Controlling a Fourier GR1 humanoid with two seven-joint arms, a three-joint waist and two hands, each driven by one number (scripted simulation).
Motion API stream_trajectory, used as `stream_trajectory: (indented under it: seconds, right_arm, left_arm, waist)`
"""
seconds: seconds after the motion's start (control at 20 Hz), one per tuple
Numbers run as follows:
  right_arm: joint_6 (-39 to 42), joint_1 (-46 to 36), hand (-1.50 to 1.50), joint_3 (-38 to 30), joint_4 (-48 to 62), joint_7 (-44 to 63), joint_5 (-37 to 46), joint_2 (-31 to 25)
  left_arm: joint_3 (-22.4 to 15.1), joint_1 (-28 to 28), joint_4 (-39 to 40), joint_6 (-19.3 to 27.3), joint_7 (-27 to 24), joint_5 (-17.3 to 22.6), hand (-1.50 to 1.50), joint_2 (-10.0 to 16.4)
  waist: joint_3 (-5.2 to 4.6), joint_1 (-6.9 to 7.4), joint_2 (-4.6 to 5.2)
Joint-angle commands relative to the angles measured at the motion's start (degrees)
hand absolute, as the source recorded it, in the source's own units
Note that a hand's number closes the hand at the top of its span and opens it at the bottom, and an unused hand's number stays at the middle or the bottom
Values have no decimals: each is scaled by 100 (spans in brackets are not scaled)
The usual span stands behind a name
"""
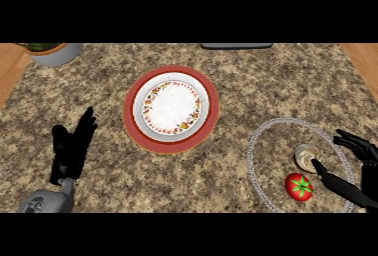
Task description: Pick the cupcake from the placemat and place it in the plate
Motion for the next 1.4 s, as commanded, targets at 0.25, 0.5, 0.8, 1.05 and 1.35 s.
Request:
stream_trajectory:
  seconds: [0.25, 0.5, 0.8, 1.05, 1.35]
  right_arm:
    - [-98, 506, -150, 208, 295, 50, 1569, -1179]
    - [72, 118, -150, 511, -435, 1823, 2266, -1842]
    - [1177, 22, -150, 1085, -605, 3069, 2472, -2156]
    - [1964, -541, -150, 1213, -271, 3504, 2421, -2105]
    - [2441, -922, -150, 949, 51, 3683, 2829, -1717]
  left_arm:
    - [-253, 40, -238, 285, 152, -304, 0, -324]
    - [-131, 63, -422, 138, 286, -277, 0, -132]
    - [-210, 198, -347, 192, 154, -424, 0, -311]
    - [-298, 455, -500, 234, -50, -573, 0, -534]
    - [91, 323, -675, -174, 458, -588, 0, -395]
  waist:
    - [-24, 91, 28]
    - [-31, 162, 30]
    - [-23, 153, 42]
    - [-15, 182, 41]
    - [-14, 148, 36]
